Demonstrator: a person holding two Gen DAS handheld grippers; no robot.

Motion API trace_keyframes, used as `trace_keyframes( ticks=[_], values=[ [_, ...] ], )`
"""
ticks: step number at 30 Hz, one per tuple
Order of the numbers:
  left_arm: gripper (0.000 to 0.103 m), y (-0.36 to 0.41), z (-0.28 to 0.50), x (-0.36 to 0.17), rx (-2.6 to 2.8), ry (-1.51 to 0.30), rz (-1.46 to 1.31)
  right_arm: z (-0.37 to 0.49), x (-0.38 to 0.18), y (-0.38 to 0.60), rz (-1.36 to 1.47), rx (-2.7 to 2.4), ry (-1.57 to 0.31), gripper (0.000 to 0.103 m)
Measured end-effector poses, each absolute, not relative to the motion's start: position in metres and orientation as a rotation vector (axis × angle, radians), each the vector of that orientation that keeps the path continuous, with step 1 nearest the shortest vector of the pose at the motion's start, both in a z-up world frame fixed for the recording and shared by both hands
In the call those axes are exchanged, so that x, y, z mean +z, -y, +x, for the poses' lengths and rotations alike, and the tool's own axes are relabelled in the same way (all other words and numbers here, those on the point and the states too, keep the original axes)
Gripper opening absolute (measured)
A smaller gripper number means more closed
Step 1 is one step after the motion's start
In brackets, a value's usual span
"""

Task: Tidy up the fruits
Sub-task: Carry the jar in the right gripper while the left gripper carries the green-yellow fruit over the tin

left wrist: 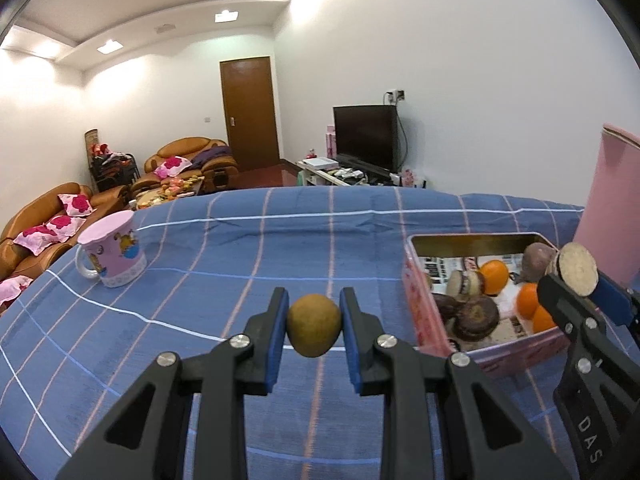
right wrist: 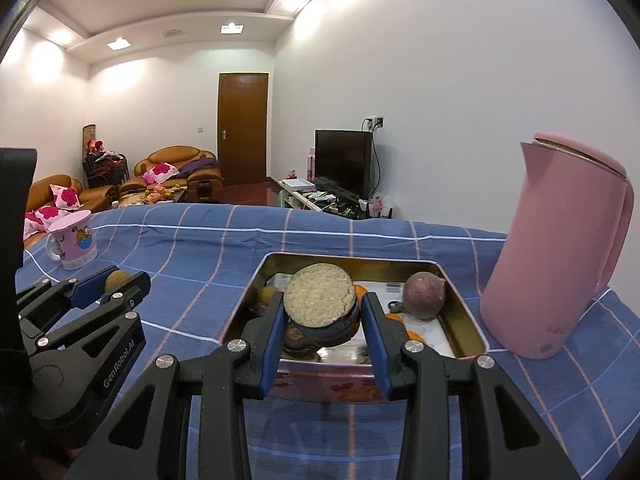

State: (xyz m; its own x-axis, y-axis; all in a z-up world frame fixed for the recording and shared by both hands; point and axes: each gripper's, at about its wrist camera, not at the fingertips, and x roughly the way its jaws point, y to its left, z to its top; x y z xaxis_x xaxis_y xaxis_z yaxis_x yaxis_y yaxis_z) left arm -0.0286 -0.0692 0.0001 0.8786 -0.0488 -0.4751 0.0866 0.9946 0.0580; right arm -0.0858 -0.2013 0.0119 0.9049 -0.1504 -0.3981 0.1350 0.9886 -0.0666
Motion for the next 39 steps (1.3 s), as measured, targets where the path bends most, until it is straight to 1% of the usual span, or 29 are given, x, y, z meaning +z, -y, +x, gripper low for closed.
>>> trace_keyframes(
  ticks=[29, 39],
  values=[
    [0.028, 0.186, -0.021, -0.001, -0.272, -0.529, 0.103, -0.09, 0.015, 0.295, -0.016, -0.306, -0.41, 0.04],
    [0.028, 0.196, -0.005, -0.002, -0.361, -0.573, 0.046, -0.081, 0.016, 0.315, 0.009, -0.368, -0.412, 0.04]
  ],
)
